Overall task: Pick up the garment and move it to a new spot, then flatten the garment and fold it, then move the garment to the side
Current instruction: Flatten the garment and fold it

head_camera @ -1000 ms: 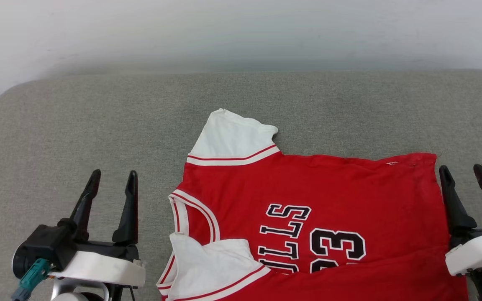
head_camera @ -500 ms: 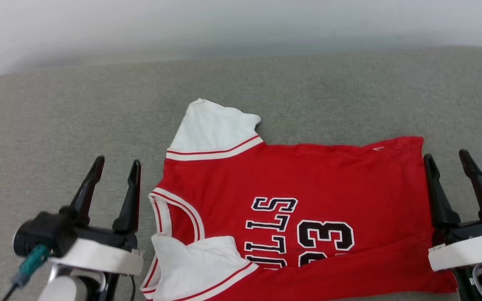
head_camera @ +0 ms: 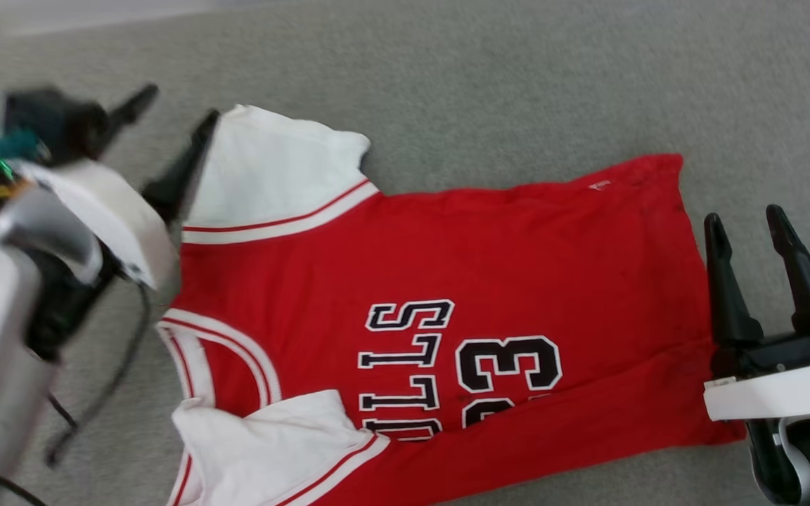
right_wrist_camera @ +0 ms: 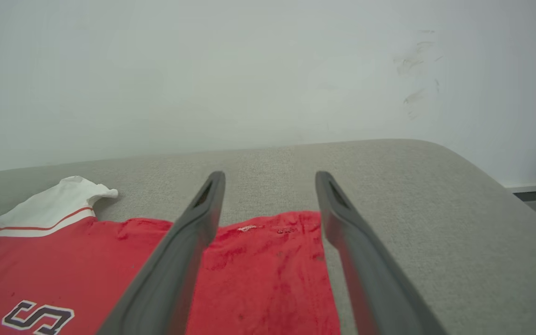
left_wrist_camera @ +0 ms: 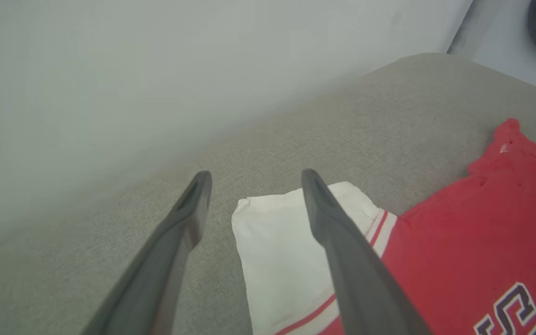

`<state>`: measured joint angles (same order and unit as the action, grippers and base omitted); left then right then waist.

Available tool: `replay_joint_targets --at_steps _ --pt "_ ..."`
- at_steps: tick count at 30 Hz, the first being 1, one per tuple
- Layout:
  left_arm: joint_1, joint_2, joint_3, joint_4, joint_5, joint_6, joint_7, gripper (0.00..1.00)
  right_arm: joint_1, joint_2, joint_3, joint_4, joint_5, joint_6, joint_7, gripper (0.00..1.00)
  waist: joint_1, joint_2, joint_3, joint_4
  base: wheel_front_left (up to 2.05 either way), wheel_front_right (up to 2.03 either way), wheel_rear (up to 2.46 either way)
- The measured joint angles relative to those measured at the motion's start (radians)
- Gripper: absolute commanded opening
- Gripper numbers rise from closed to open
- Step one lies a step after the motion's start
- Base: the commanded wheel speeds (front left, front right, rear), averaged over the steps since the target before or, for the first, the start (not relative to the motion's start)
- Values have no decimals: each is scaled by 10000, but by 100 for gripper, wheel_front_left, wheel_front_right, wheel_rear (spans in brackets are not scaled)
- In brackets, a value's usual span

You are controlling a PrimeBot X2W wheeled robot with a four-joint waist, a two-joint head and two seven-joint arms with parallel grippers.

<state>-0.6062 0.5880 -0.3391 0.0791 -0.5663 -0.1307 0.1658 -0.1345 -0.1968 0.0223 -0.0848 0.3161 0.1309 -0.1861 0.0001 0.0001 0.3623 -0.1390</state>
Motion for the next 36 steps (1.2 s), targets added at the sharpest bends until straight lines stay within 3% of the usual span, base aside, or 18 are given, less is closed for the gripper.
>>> replay_joint_targets --at_steps 5,11,16,24,25,26,27,28,36 --pt "-1789 1152 -890 665 -1758 0 2617 100 -354 128 178 215 -15 0 -224 100 0 0 629 -513 0 0 0" --pt "-2981 1850 -1018 1396 -2991 0 5102 100 -592 447 545 665 -4 0 -443 100 0 0 1302 -1096 0 0 0" --pt "-3423 2171 -1131 1716 -3058 2 5873 100 -926 610 698 963 -4 0 -600 100 1 -1 1814 -1477 0 0 0" --pt "-3725 2188 -1344 2228 -2851 299 6314 99 -1191 696 848 1118 -12 0 -717 100 0 0 2321 -1831 0 0 0" --pt "-3760 2209 -1371 2263 -2823 351 6387 54 -1201 698 867 1139 -35 0 -719 100 0 0 2338 -1852 0 0 0" --pt "-3780 2234 -1421 2268 -2792 349 6443 54 -1207 700 890 1147 -59 0 -731 100 -1 -1 2344 -1866 0 0 0" --pt "-3788 2257 -1467 2255 -2740 337 6441 17 -1208 704 895 1152 -82 0 -732 100 0 0 2343 -1871 0 0 0" --pt "-3785 2265 -1492 2257 -2744 322 6406 0 -1210 708 894 1162 -82 0 -734 100 -1 0 2334 -1870 0 0 0" --pt "-3389 1770 -1450 2435 -2895 196 5051 0 -1218 583 782 1200 -201 0 -748 100 0 0 1894 -1645 0 0 0"
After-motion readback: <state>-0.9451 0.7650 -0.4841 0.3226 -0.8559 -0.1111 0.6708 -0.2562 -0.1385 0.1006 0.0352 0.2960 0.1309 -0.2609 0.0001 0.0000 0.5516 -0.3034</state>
